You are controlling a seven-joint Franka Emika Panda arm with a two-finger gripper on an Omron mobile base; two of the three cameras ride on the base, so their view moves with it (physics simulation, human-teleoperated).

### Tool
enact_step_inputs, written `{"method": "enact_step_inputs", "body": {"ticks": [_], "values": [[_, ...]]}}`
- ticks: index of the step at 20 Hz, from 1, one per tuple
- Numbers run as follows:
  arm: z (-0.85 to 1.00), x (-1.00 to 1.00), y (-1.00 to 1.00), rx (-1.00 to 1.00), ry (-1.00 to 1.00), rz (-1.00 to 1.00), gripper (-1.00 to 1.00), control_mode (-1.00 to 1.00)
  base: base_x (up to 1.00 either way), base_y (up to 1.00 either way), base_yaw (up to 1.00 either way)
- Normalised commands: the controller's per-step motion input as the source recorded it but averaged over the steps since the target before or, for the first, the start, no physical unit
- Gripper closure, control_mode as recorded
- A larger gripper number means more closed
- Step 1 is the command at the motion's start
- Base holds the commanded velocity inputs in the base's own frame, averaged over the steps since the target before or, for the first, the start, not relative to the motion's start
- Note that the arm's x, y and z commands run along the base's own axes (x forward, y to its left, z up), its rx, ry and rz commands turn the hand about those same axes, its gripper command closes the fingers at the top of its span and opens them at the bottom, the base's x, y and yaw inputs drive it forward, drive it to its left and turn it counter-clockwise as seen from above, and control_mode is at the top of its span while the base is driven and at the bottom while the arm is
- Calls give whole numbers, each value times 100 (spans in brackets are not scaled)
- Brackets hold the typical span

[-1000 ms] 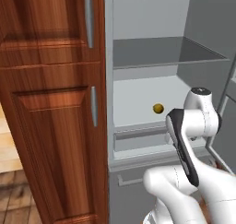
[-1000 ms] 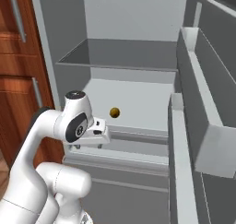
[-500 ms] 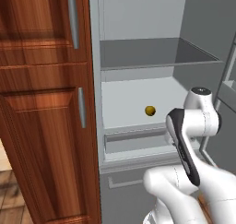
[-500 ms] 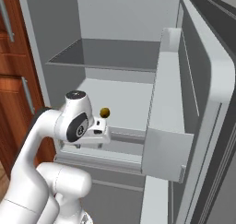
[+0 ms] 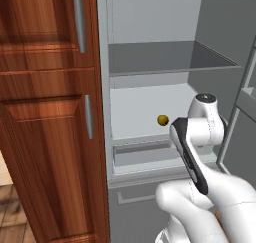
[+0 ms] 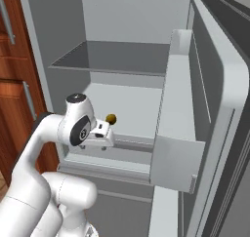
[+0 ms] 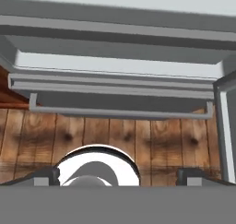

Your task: Retrieve a lemon from the fridge and place it on the cutting board with the fish.

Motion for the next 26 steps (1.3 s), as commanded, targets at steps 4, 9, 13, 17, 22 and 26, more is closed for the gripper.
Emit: {"method": "enact_step_inputs", "body": {"ticks": [4, 9, 13, 17, 22, 26], "values": [[2, 8, 1, 1, -9, -19, -100, -100, 0, 0, 0], [4, 40, -2, 0, -18, -18, -100, -100, 0, 0, 0], [0, 34, 0, 0, -38, -2, -100, -100, 0, 0, 0], [7, 35, -2, 0, -28, 2, -100, -100, 0, 0, 0], [23, 14, 0, 1, -11, 3, -100, -100, 0, 0, 0], [12, 21, 0, 0, 0, 2, -100, -100, 0, 0, 0]]}}
